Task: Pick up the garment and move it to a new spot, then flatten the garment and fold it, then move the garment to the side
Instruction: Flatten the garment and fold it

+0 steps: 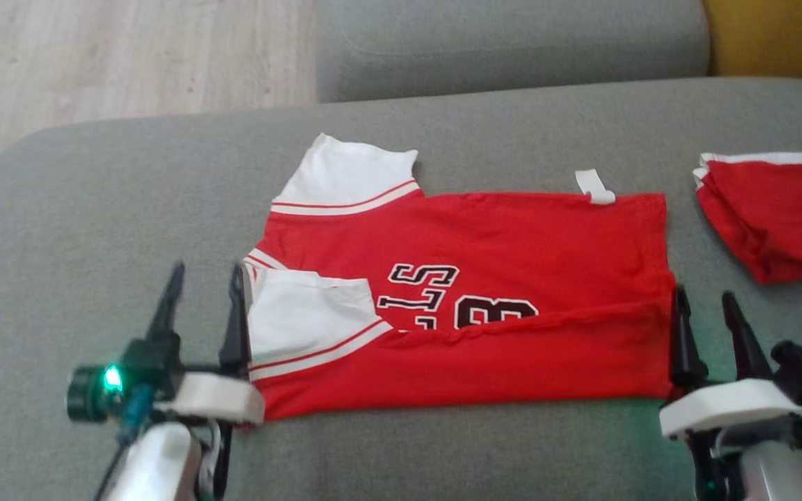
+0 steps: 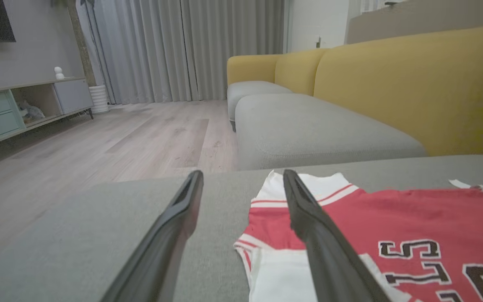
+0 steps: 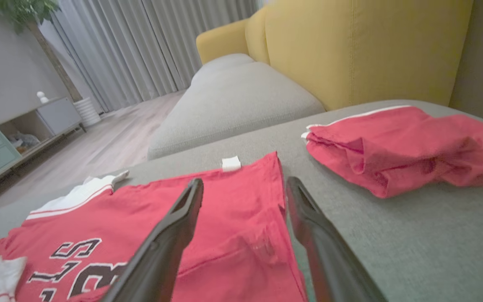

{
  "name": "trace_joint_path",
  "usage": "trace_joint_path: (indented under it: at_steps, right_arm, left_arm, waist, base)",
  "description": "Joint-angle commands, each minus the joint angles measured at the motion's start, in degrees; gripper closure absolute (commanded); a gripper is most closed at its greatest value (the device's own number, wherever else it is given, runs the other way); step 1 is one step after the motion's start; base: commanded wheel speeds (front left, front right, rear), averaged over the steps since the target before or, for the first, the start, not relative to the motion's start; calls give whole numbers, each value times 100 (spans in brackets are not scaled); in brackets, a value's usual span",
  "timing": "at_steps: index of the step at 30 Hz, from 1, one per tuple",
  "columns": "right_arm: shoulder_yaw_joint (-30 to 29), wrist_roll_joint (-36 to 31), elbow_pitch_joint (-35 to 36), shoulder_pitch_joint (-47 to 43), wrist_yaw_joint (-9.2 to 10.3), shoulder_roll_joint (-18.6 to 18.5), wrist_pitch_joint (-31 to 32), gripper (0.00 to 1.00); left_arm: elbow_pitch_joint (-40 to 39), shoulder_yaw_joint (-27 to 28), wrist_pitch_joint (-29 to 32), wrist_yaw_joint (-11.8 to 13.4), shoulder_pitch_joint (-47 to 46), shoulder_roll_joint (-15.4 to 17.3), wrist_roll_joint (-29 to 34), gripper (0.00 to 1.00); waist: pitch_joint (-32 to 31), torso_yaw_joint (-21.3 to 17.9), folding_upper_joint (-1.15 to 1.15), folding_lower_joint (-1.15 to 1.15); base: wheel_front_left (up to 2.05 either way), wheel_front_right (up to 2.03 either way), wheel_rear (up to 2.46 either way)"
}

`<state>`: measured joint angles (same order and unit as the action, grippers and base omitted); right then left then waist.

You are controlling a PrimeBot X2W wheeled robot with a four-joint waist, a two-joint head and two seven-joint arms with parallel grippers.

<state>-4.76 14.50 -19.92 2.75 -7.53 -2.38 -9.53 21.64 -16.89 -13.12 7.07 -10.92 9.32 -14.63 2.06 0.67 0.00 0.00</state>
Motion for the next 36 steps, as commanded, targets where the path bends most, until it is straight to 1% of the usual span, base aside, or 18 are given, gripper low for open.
trace_joint_path:
  at_steps: [1, 5, 9, 11, 12, 14, 16, 18, 21, 23, 27, 29, 31, 32, 36]
  right_arm:
    - [176, 52, 221, 313, 4, -51, -174, 0]
    - [337, 122, 271, 494, 4, -50, -378, 0]
    - [495, 194, 377, 721, 4, -50, -462, 0]
    - [554, 236, 469, 857, 4, -50, -486, 0]
    - [602, 280, 574, 1007, 4, -50, -503, 0]
    - [660, 335, 688, 1179, 4, -50, -516, 0]
    - [728, 388, 765, 1323, 4, -50, -526, 0]
    - [807, 497, 812, 1444, 4, -50, -534, 0]
    - [933, 699, 841, 1589, 4, -50, -542, 0]
    - [1021, 933, 879, 1697, 4, -50, -544, 0]
    - [1203, 1117, 984, 1904, 4, -50, -545, 0]
    - [1256, 1206, 1055, 1970, 4, -50, -545, 0]
    - [1288, 1271, 1112, 2000, 4, -50, -546, 0]
    - [1288, 1271, 1112, 2000, 4, -50, -546, 0]
    - [1306, 1336, 1190, 1993, 4, -50, -546, 0]
  left_arm:
    - [-265, 271, -108, 38, -373, 56, 6, 0]
    - [-544, 411, -179, -6, -590, 54, 53, 0]
    - [-567, 365, -184, -252, -1029, 216, 175, 0]
    - [-439, 293, -64, -445, -1410, 380, 240, 0]
    - [-245, 198, 263, -704, -1900, 590, 302, 0]
    - [11, 95, 688, -996, -2459, 818, 359, 0]
    - [365, -22, 1194, -1213, -2995, 1029, 374, 0]
    - [694, -205, 1646, -1361, -3491, 1239, 366, 0]
    - [1142, -400, 2225, -1441, -4119, 1470, 95, 0]
    - [1361, -732, 2588, -1450, -4476, 1686, -99, 0]
    - [1597, -1369, 3081, -1453, -5019, 2122, -687, 0]
    - [1673, -1634, 3207, -1454, -5225, 2312, -954, 0]
    - [1737, -1833, 3334, -1454, -5358, 2426, -1169, 0]
    - [1737, -1833, 3334, -1454, -5358, 2426, -1169, 0]
    - [1814, -2197, 3466, -1455, -5543, 2597, -1527, 0]
  waist:
    - [101, -79, 0, 0]
    - [366, -227, 0, 0]
    - [726, -393, 0, 0]
    - [950, -488, 0, 0]
    - [1213, -586, 0, 0]
    - [1495, -688, 0, 0]
    - [1730, -788, 0, 0]
    - [1934, -903, 0, 0]
    - [2202, -1084, 0, 0]
    - [2375, -1214, 0, 0]
    - [2613, -1470, 0, 0]
    - [2703, -1573, 0, 0]
    - [2762, -1649, 0, 0]
    - [2762, -1649, 0, 0]
    - [2843, -1752, 0, 0]
  base:
    - [0, 0, 0]
    - [0, 0, 0]
    - [0, 0, 0]
    - [0, 0, 0]
    - [0, 0, 0]
    - [0, 0, 0]
    - [0, 0, 0]
    - [0, 0, 0]
    - [0, 0, 0]
    - [0, 0, 0]
    - [0, 0, 0]
    - [0, 0, 0]
    - [0, 0, 0]
    - [0, 0, 0]
    - [0, 0, 0]
